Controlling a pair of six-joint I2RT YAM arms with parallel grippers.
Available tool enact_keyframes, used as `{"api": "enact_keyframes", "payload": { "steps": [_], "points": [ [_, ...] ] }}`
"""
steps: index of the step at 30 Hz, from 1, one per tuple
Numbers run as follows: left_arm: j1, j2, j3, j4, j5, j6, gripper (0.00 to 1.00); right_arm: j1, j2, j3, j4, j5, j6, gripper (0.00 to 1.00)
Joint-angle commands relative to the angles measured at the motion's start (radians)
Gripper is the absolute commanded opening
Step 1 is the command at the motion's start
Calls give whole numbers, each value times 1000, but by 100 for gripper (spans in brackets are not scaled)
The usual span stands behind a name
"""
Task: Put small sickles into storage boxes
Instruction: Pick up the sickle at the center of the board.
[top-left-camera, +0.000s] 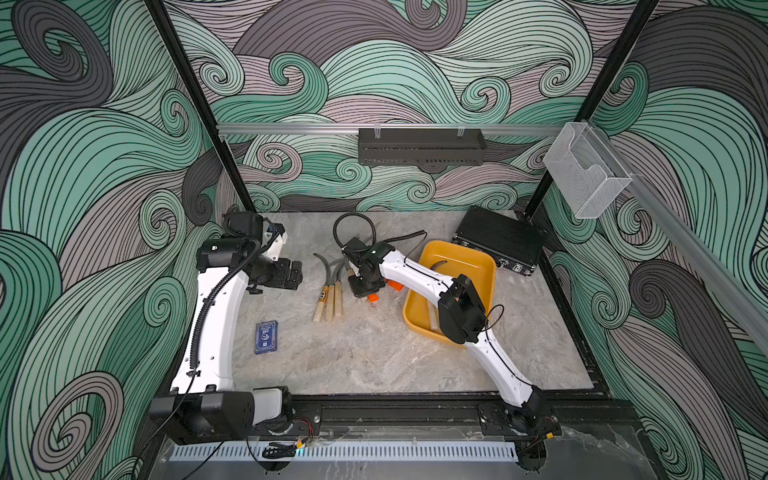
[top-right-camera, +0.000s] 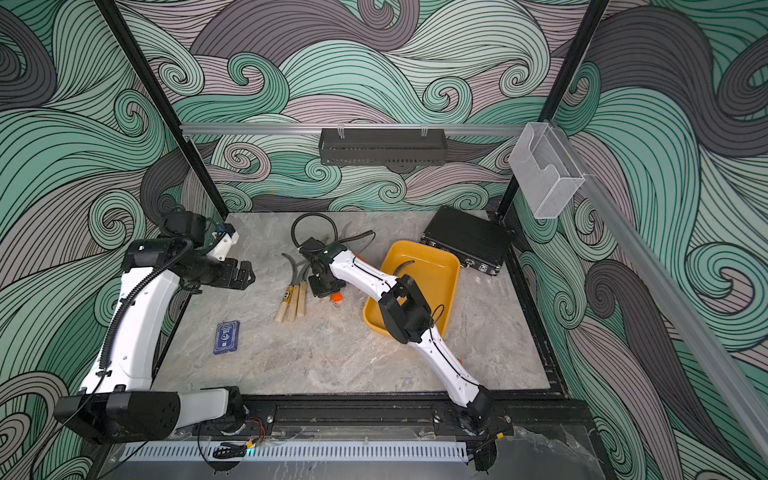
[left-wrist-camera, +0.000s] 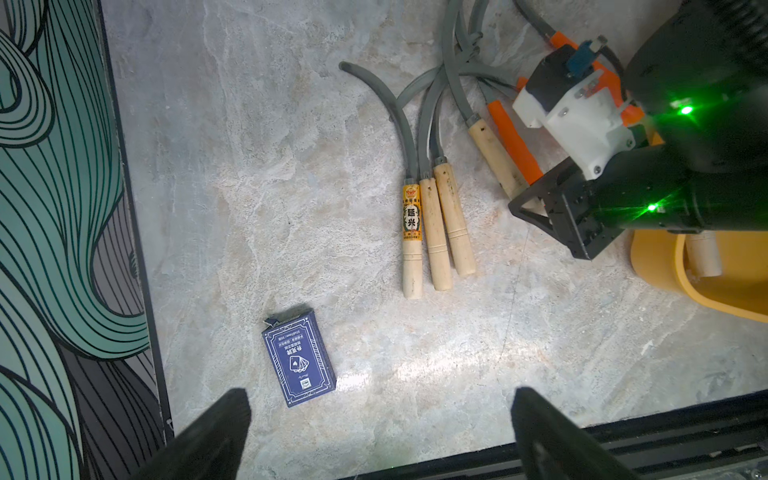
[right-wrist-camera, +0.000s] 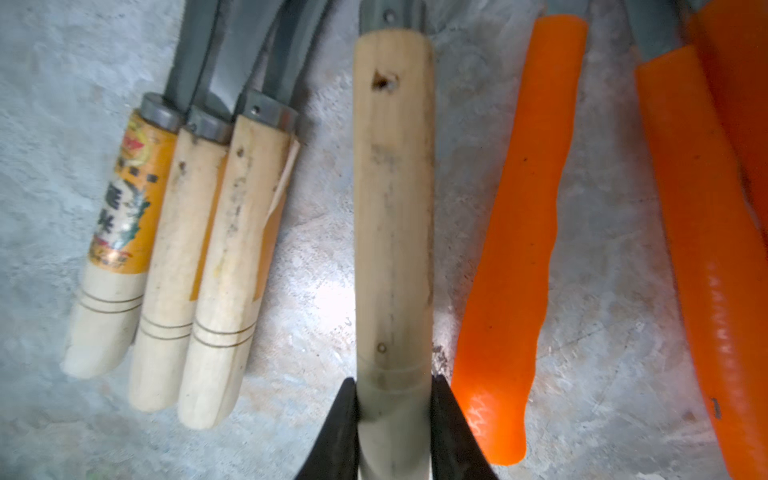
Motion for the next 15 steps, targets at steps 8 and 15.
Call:
{"api": "enact_keyframes", "payload": {
  "steps": [8,15],
  "points": [
    [1,-18,59,10,17,-9,99,-36,-55,20,37,-186,62,0],
    [1,-15,69,11,16,-15,99,-54,-83,-5,109,-268,105,0]
  ]
}}
